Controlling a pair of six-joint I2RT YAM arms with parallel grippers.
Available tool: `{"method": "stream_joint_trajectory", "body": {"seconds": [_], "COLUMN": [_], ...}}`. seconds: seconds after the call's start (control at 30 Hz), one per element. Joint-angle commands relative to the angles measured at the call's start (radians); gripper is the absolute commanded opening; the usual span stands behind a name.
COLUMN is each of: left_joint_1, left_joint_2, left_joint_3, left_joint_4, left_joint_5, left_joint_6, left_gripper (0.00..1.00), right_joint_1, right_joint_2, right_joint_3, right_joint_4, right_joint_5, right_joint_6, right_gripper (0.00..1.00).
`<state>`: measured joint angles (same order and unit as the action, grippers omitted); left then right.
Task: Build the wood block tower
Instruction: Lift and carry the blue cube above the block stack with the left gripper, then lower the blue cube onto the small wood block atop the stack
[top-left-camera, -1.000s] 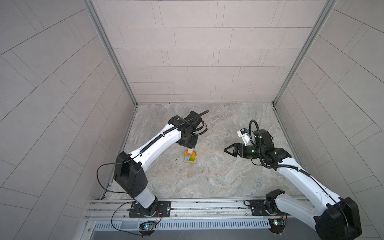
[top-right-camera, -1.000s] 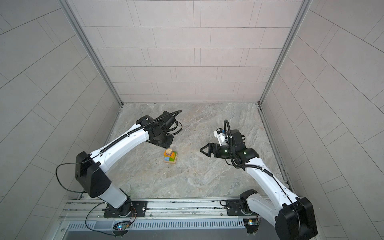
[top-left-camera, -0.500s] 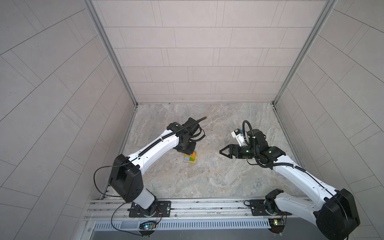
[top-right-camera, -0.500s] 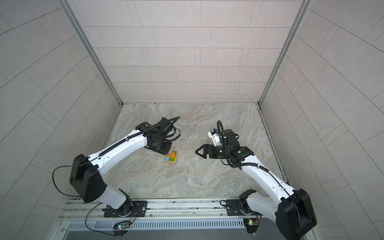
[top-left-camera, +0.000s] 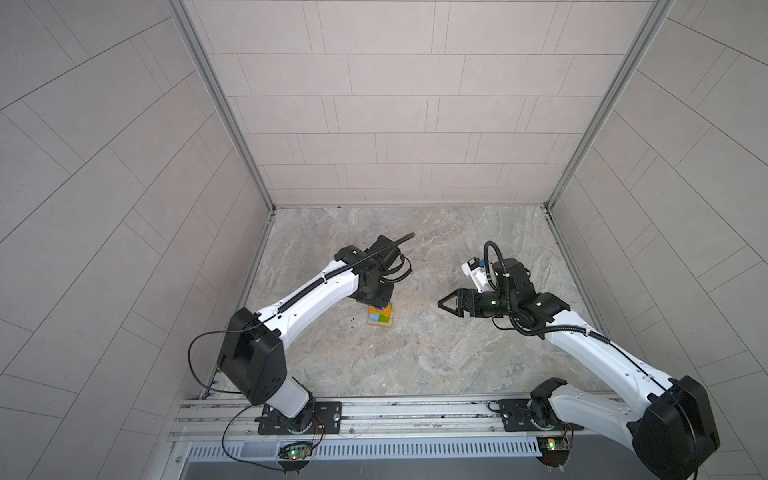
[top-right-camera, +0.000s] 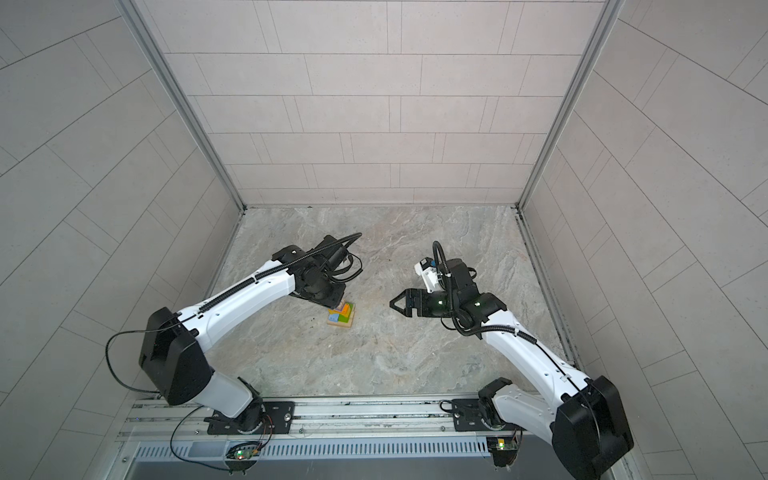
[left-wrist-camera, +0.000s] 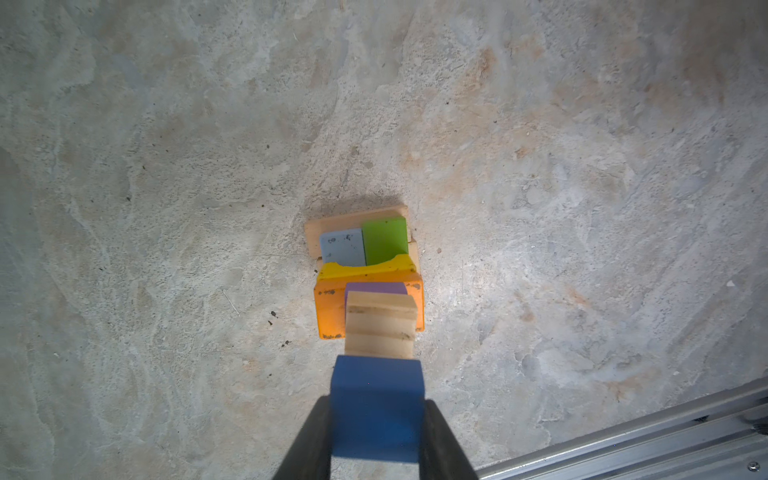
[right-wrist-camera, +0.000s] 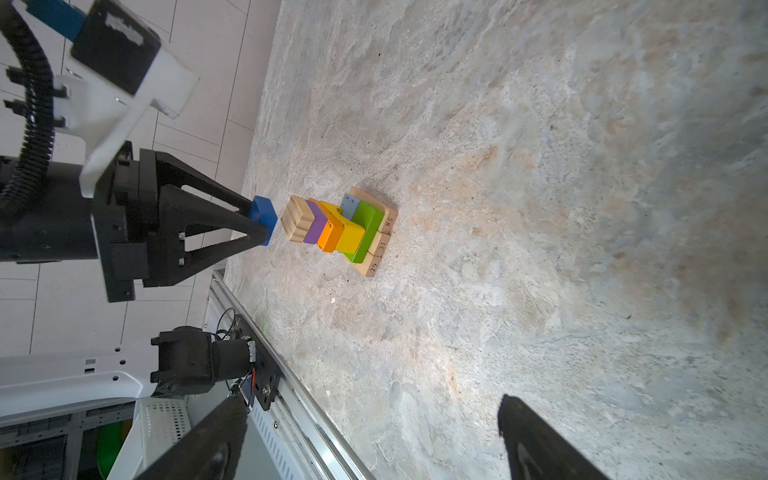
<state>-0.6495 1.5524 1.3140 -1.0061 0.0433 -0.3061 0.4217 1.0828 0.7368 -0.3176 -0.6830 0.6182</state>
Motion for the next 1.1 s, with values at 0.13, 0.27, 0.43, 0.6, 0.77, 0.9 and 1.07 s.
{"method": "stream_joint_trajectory", "body": {"seconds": [0.13, 0.27, 0.43, 0.6, 0.77, 0.9, 1.07], "left_joint_1": [-0.018, -0.023, -0.028, -0.033, -0.036, -0.035, -0.037], "left_joint_2": [0.012, 0.016, 0.025, 0.044, 0.046, 0.051, 0.053], "left_joint_3": [0.015, 0.015, 0.021, 0.03, 0.033, 0.033, 0.035], "left_joint_4": [-0.004, -0.003, 0.009, 0.01, 0.012, 0.008, 0.009], "left_joint_5": [-0.047, -0.066, -0.064, -0.062, -0.073, -0.079, -0.08], "left_joint_6": [0.004, 0.011, 0.024, 0.03, 0.033, 0.035, 0.036], "left_gripper": [0.3, 0.3, 0.3, 0.3, 0.3, 0.3, 0.3], "right_joint_1": [0.007, 0.007, 0.008, 0.007, 0.007, 0.007, 0.007], "right_joint_2": [-0.002, 0.0, 0.006, 0.012, 0.018, 0.023, 0.025], "right_joint_3": [0.024, 0.025, 0.028, 0.035, 0.039, 0.041, 0.042], "right_joint_4": [-0.003, -0.004, -0.006, -0.009, -0.01, -0.008, -0.007], "right_joint_5": [0.016, 0.016, 0.016, 0.015, 0.016, 0.014, 0.013], "right_joint_6": [0.0, 0.001, 0.0, -0.003, -0.003, -0.005, -0.006], "right_gripper": [0.95, 0.95, 0.95, 0.95, 0.95, 0.95, 0.95]}}
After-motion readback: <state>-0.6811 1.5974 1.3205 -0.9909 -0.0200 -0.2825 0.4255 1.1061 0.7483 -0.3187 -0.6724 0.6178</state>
